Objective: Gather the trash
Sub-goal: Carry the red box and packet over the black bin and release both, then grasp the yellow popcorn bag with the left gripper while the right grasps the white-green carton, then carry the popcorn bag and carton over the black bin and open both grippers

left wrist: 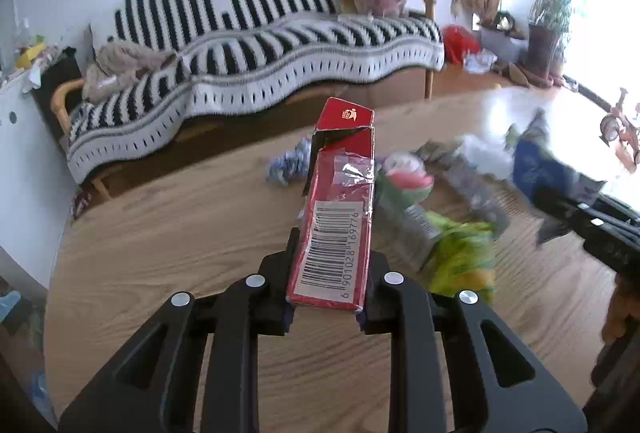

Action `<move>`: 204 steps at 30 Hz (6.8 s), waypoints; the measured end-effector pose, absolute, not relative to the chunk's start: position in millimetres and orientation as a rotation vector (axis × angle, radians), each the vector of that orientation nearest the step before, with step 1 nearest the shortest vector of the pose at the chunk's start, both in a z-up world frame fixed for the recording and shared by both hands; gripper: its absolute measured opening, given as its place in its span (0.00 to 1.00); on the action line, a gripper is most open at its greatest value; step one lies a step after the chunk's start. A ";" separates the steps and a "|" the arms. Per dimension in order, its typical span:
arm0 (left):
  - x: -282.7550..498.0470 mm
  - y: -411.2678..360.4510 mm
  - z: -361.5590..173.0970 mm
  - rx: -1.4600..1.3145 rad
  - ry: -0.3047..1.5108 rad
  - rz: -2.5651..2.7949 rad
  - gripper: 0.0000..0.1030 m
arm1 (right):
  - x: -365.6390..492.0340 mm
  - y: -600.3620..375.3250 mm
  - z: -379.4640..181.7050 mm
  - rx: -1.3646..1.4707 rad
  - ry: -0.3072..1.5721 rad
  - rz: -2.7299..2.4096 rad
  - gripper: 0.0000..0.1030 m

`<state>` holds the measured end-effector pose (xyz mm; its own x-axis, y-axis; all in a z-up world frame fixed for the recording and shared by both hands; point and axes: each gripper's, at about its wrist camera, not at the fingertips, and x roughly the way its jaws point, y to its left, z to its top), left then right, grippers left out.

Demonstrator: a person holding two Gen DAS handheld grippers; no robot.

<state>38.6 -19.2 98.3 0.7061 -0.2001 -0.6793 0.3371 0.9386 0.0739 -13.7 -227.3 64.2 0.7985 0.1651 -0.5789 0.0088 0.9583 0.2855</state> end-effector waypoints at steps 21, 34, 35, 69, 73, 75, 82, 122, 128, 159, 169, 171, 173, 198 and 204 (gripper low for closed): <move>-212.7 -256.5 64.1 0.193 1.055 -0.993 0.21 | -319.0 -443.8 74.1 0.488 0.680 -0.190 0.36; -227.9 -351.0 -101.5 0.380 1.403 -0.947 0.21 | -342.2 -490.3 -96.0 0.726 1.009 -0.263 0.35; -226.1 -349.9 -102.4 0.381 1.400 -0.945 0.21 | -341.5 -490.3 -101.2 0.733 1.019 -0.262 0.35; -65.9 -103.3 56.5 -0.029 0.911 -0.161 0.94 | -225.3 -375.0 37.1 0.292 0.746 -0.135 0.94; -22.4 -92.0 45.9 -0.032 0.942 -0.172 0.94 | -163.9 -368.8 43.4 0.258 0.754 -0.122 0.94; -2.2 -91.9 37.5 -0.033 0.953 -0.183 0.94 | -137.7 -369.2 48.0 0.229 0.756 -0.143 0.94; 29.3 -97.2 16.3 -0.065 0.976 -0.218 0.94 | -35.7 -374.3 50.1 0.228 0.800 -0.122 0.94; 34.3 -86.5 40.7 -0.033 0.862 -0.287 0.39 | -10.6 -364.8 30.4 0.247 0.731 -0.100 0.33; 27.6 -77.0 48.9 -0.070 0.851 -0.298 0.39 | -17.7 -352.0 25.5 0.243 0.732 -0.087 0.33; -21.4 -83.4 78.4 -0.118 0.820 -0.375 0.40 | -74.3 -319.2 79.6 0.232 0.681 -0.043 0.33; -154.2 -199.2 99.8 -0.087 0.911 -0.728 0.40 | -250.9 -386.3 155.4 0.239 0.564 -0.164 0.33; -182.6 -226.8 86.8 -0.054 0.969 -0.806 0.40 | -294.7 -402.1 143.8 0.264 0.597 -0.209 0.33; -206.3 -252.5 67.6 0.008 1.016 -0.847 0.40 | -332.8 -417.0 117.4 0.336 0.660 -0.244 0.34; -239.5 -327.7 -91.5 0.177 1.363 -0.846 0.40 | -361.1 -469.1 -86.6 0.738 1.036 -0.293 0.33; -241.5 -327.7 -87.7 0.176 1.360 -0.852 0.40 | -346.9 -472.0 -86.9 0.753 1.042 -0.297 0.33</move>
